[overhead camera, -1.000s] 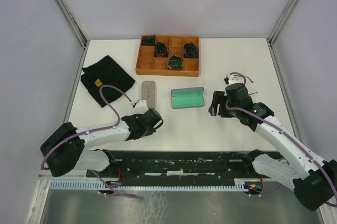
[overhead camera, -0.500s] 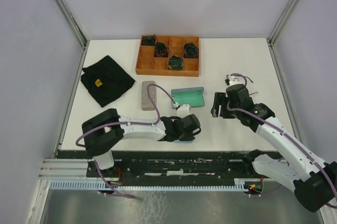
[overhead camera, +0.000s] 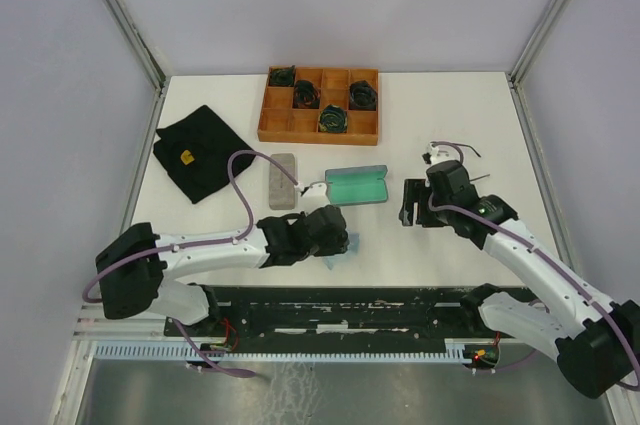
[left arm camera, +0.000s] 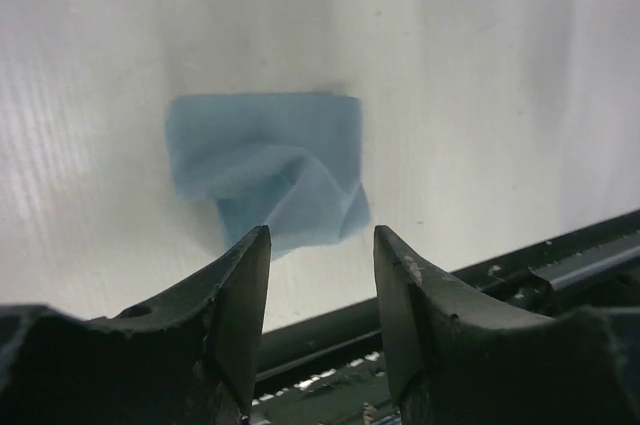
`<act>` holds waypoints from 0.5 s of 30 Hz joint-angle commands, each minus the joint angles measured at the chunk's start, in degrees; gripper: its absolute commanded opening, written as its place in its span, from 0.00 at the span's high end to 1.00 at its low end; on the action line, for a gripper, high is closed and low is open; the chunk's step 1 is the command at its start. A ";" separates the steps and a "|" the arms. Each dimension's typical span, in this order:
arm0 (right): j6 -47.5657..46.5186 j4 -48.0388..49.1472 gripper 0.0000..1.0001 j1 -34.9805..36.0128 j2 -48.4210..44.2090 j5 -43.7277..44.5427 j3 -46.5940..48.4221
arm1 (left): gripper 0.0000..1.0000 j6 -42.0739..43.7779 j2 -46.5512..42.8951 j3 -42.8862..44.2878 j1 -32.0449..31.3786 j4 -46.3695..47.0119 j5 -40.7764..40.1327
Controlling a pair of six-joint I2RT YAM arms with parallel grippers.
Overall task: Organize the sunglasses
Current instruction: Move the glasses cleaning cloth to the center of the board.
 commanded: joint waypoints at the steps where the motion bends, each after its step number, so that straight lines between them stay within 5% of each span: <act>1: -1.45 2.17 0.23 0.13 1.55 -4.26 0.85 | 0.47 7.33 -0.58 -2.35 3.37 1.54 0.83; 9: -1.78 2.53 0.23 0.18 2.65 -9.96 -0.08 | 0.47 14.58 -2.45 -4.66 3.78 9.01 10.03; 15: -0.97 2.86 0.23 0.45 4.40 -13.46 -0.34 | 0.48 18.10 -2.39 -6.23 3.70 6.07 15.63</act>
